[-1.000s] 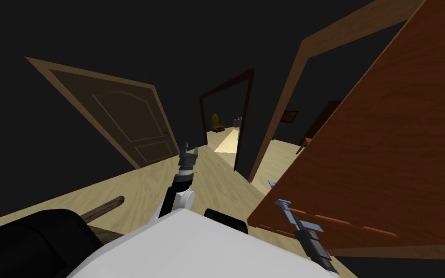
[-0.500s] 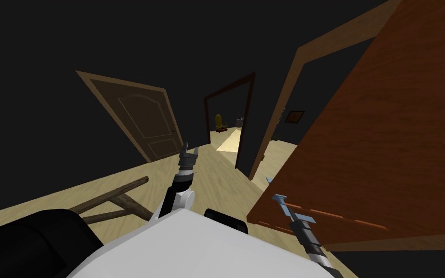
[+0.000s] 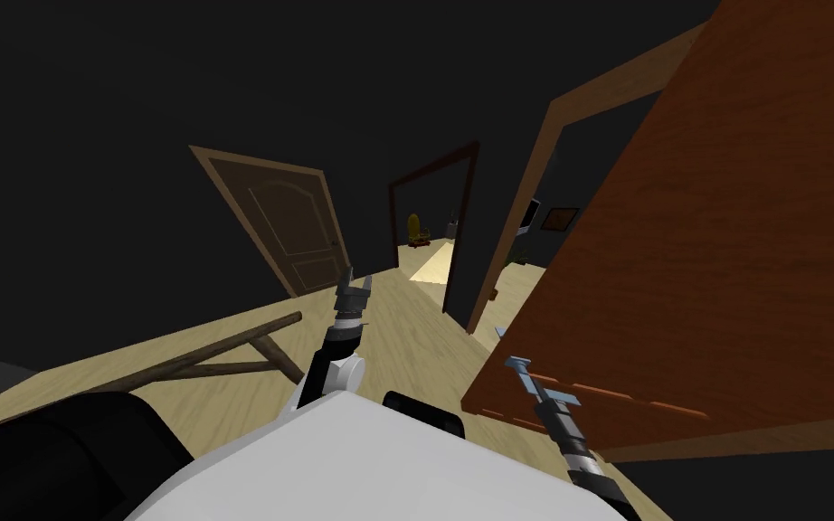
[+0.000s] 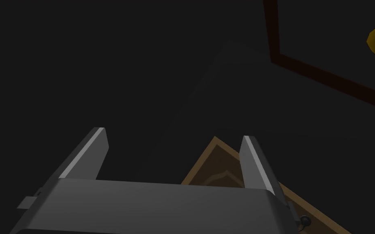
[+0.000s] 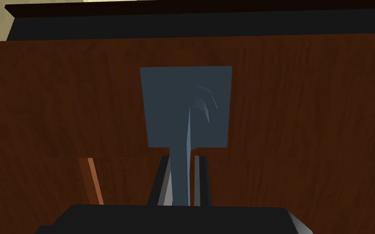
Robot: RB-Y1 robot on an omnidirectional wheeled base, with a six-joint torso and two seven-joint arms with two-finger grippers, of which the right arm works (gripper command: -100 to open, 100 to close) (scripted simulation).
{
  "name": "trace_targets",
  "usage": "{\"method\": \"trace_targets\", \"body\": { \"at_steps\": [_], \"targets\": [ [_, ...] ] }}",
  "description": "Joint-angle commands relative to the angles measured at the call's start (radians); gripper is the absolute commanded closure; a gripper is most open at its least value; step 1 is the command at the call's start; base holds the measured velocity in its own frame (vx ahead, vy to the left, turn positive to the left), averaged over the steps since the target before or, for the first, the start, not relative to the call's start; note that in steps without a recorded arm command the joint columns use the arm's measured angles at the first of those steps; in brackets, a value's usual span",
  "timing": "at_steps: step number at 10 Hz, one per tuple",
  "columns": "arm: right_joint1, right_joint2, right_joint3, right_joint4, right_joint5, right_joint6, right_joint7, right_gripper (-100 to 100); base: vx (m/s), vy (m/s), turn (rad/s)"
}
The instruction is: Pull the door open
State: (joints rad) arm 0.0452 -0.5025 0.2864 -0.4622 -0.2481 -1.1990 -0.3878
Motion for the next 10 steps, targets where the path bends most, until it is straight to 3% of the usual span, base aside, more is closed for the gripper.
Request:
{"method": "trace_targets", "body": {
  "at_steps": [1, 5, 8, 9, 10],
  "targets": [
    [-0.031, 0.010, -0.003, 0.023, 0.010, 0.008, -0.002, 100, -0.151, -0.042, 0.118],
    [-0.085, 0.024, -0.010, 0.051, 0.027, 0.035, -0.004, 100, -0.202, -0.080, 0.097],
    [-0.079, 0.025, -0.009, 0.038, 0.028, 0.045, -0.002, 100, -0.075, -0.019, 0.009],
    [-0.067, 0.018, -0.001, 0.051, 0.024, 0.021, -0.009, 100, -0.087, -0.036, 0.175],
    [-0.064, 0.016, 0.001, 0.054, 0.023, 0.013, -0.011, 100, -0.135, -0.072, 0.147]
  ]
}}
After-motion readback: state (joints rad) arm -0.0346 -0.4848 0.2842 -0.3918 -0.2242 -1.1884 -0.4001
